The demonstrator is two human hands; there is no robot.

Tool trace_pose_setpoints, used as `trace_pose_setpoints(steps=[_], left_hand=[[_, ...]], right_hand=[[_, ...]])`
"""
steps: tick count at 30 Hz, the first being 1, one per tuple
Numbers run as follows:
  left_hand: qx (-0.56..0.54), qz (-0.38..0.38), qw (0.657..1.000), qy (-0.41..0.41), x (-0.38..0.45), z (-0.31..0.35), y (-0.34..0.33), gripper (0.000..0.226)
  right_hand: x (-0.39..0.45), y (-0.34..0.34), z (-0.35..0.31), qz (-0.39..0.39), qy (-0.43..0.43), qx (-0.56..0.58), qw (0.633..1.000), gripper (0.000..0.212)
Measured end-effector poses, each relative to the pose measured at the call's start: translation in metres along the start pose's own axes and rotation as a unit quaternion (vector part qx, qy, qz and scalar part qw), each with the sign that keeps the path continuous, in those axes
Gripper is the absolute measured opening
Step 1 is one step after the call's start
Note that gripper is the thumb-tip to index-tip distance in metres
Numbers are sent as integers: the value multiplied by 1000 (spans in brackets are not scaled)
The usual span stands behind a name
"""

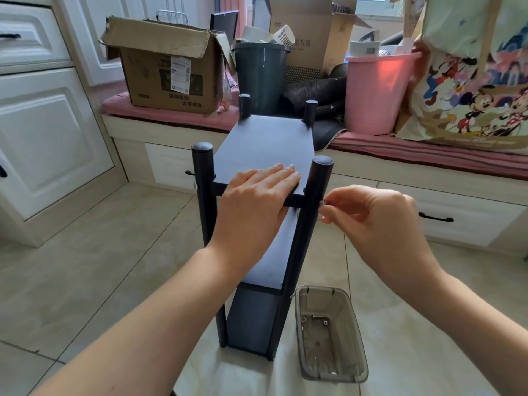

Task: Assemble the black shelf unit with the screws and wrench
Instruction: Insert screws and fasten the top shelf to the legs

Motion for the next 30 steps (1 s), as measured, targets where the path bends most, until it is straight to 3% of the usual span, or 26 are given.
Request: trace_pose_setpoints(steps=[10,18,24,30], left_hand=[[20,33,999,-11,-2,-2,-1,36],[18,53,998,-6,0,2,-4,34],[-5,42,999,2,0,4,-6,35],[5,28,1000,4,0,4,-5,36]], right_hand=[[1,-1,-7,3,23,-48,999,8],[7,-3,13,-14,-28,44,999,10],[7,-5,19,-8,-58,77,995,28],[5,-4,15,-12,-30,17,999,26]])
Point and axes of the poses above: each hand's wrist, its own x-axis towards the middle knuckle, its own y-axis out of the back of the hand, z = x × y, the point moved 6 cm from there along x, towards the middle knuckle, and after that the axes turned 1 degree about x, right-handed, at the moved point
